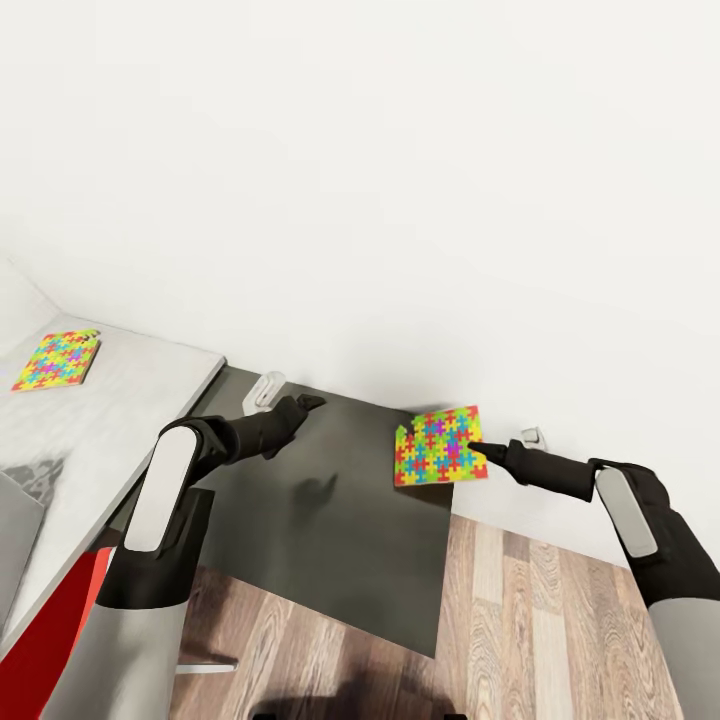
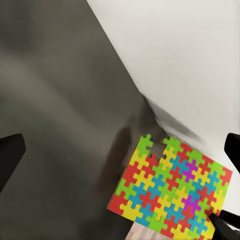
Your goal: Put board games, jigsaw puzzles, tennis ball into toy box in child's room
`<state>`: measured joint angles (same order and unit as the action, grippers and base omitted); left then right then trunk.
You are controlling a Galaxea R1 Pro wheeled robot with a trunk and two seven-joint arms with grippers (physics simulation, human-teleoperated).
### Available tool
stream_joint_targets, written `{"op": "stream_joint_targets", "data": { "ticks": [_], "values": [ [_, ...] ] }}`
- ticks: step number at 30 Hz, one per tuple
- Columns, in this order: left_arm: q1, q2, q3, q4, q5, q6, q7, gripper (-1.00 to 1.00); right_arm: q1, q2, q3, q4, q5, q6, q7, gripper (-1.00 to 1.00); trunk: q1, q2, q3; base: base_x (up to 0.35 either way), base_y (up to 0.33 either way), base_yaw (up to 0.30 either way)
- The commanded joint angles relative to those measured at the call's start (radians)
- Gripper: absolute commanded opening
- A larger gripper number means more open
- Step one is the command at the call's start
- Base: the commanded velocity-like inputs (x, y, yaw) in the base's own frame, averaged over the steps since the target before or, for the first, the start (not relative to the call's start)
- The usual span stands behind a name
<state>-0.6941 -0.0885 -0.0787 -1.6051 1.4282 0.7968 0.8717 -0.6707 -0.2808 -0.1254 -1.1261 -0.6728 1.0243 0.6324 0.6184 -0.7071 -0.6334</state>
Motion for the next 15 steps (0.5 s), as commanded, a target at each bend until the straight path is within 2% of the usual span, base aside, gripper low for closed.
{"op": "stream_joint_targets", "data": {
  "ticks": [1,3,15],
  "values": [
    [-0.001,0.000,0.000,-0.001,0.009,0.001,0.010,1.00,-0.001,0.000,-0.002,0.000,0.006,0.005,0.007,-1.00,0.000,-0.001,-0.001,0.000,0.000,0.000],
    [-0.001,0.000,0.000,-0.001,0.009,0.001,0.010,1.00,0.002,0.000,-0.002,-0.009,0.006,0.023,0.006,-1.00,0.000,-0.001,0.000,0.000,0.000,0.000],
    [-0.001,-0.002,0.000,-0.001,0.009,0.001,0.008,1.00,0.005,0.006,-0.001,-0.042,0.008,0.023,0.003,-1.00,0.000,-0.001,0.015,0.000,0.000,0.000]
  ]
}}
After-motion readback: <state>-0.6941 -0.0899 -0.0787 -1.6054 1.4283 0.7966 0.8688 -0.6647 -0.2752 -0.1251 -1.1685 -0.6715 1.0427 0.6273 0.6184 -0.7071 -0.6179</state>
